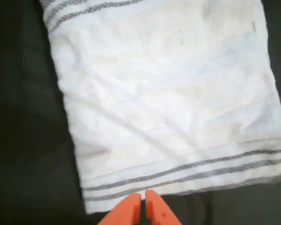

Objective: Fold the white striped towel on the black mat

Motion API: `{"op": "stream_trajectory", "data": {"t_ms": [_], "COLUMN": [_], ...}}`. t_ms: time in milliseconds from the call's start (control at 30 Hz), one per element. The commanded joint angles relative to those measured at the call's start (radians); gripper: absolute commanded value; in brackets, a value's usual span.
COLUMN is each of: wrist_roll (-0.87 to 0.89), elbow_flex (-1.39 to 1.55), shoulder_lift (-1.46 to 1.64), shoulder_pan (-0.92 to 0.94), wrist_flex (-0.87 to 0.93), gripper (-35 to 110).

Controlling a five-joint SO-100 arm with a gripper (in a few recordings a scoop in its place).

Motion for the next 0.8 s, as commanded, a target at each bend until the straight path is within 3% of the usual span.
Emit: {"op": "stream_trajectory", "data": {"t_ms": [0,367,767], "wrist_roll": [0.014,-0.044,-0.032], "elbow_flex": [0.080,0.379,0.554], "shoulder_lift": [0.126,0.448,0.589], "shoulder_pan": [-0.037,-0.078,-0.087], "wrist_flex": [0.018,-0.011,0.008], "gripper": [0,0,0]}}
